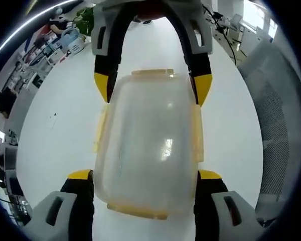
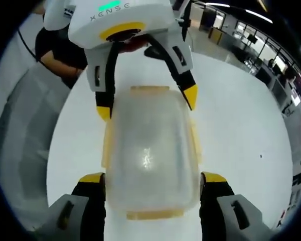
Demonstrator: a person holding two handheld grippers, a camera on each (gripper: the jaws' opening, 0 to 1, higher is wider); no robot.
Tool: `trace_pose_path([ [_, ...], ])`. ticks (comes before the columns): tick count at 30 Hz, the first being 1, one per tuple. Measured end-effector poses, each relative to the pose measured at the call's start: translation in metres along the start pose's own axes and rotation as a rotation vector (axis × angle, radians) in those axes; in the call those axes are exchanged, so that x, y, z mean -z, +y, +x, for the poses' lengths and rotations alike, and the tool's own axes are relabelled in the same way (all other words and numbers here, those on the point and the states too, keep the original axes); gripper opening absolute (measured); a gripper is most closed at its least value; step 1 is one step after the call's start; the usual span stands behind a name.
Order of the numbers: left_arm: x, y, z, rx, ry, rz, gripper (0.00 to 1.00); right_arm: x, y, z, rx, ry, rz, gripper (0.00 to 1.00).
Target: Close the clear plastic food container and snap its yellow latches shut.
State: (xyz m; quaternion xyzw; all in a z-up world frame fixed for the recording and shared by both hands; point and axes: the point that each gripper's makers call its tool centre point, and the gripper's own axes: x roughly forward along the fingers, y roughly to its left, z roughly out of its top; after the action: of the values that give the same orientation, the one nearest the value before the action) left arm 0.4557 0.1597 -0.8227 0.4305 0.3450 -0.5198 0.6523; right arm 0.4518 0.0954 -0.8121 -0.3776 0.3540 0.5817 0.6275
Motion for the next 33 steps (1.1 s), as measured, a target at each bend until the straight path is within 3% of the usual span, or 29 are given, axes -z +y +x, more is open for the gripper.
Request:
trace_pose_path([
  [5, 0.0, 0.0, -0.005, -0.012, 0.001, -0.002, 0.83, -0.005, -0.002, -0.005, 0.04, -0.031, -0.004, 0.86],
  [7, -0.003, 0.0, -0.007, -0.026, -0.025, -0.032, 0.86, -0.008, -0.003, -0.008, 0.061, -0.057, 0.012, 0.88],
  [20, 0.005, 0.002, -0.014, -0.119, -0.042, -0.07, 0.98, 0.0, 0.007, -0.015, 0.111, -0.105, 0.115, 0.96],
  [33, 0.005, -0.008, -0.026, -0.179, -0.113, -0.153, 0.98, 0.012, 0.026, -0.019, 0.151, -0.133, 0.197, 0.95],
])
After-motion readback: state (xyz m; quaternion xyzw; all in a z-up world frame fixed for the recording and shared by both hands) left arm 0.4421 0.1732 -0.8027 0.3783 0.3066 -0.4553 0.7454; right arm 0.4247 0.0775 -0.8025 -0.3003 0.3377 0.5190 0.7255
